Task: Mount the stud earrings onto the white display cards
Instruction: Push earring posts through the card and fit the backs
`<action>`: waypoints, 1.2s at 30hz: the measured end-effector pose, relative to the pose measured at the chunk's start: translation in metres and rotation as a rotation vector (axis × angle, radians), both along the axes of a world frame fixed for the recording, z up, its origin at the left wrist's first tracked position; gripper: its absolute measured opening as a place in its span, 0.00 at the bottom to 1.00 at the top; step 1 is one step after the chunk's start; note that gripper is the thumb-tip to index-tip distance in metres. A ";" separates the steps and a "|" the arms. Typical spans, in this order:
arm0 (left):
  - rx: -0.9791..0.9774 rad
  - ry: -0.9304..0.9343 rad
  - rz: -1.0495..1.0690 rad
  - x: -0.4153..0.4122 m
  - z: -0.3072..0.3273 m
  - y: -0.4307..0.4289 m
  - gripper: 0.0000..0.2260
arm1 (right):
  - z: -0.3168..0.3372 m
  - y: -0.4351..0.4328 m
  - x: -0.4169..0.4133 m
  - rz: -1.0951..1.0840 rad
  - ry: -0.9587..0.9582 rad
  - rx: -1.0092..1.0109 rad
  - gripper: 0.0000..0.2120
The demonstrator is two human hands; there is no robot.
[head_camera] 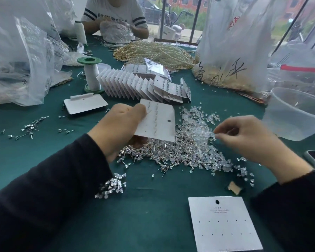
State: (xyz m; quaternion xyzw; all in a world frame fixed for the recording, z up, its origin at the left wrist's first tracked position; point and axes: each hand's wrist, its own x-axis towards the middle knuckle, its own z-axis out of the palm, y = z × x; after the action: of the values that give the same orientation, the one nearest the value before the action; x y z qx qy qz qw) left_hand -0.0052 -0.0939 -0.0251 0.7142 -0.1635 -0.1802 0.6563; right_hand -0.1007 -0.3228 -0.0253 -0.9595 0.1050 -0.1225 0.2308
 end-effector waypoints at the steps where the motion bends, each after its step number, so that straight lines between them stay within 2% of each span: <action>1: -0.002 0.016 0.002 0.000 0.001 0.000 0.16 | -0.005 -0.001 0.001 -0.005 0.050 -0.021 0.04; 4: 0.008 0.053 0.001 -0.001 0.000 -0.002 0.15 | -0.011 -0.003 0.006 -0.049 -0.014 -0.054 0.04; 6: 0.014 0.040 0.011 -0.001 -0.001 -0.003 0.16 | -0.012 -0.003 0.009 -0.050 -0.074 -0.037 0.08; 8: 0.029 0.025 0.014 -0.002 -0.002 -0.005 0.16 | -0.016 -0.002 0.012 0.003 -0.053 -0.039 0.12; 10: 0.049 0.017 0.007 -0.002 -0.004 -0.006 0.16 | -0.019 0.002 0.015 0.045 -0.018 -0.047 0.09; 13: 0.083 -0.005 -0.004 -0.002 -0.006 -0.006 0.16 | -0.020 0.006 0.019 0.044 -0.062 -0.092 0.02; 15: 0.098 -0.022 -0.013 -0.002 -0.007 -0.006 0.16 | -0.020 0.005 0.020 0.040 -0.094 -0.100 0.04; 21: 0.130 -0.053 -0.031 -0.001 -0.010 -0.006 0.17 | -0.016 0.001 0.019 0.030 -0.169 0.085 0.05; 23: 0.152 -0.072 -0.042 -0.001 -0.011 -0.006 0.17 | -0.016 0.001 0.020 0.036 -0.155 0.063 0.02; 25: 0.165 -0.090 -0.048 -0.002 -0.012 -0.007 0.18 | -0.021 0.004 0.022 0.063 -0.100 -0.005 0.08; 28: 0.190 -0.118 -0.061 -0.002 -0.014 -0.008 0.18 | -0.021 0.010 0.023 0.068 -0.088 -0.049 0.05; 36: 0.241 -0.170 -0.074 -0.002 -0.015 -0.007 0.18 | -0.017 0.010 0.017 0.069 -0.038 -0.020 0.06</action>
State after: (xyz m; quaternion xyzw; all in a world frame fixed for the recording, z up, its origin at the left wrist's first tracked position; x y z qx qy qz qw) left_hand -0.0071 -0.1009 -0.0400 0.7939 -0.2218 -0.1617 0.5425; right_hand -0.0834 -0.3125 -0.0423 -0.9624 0.0660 -0.1338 0.2271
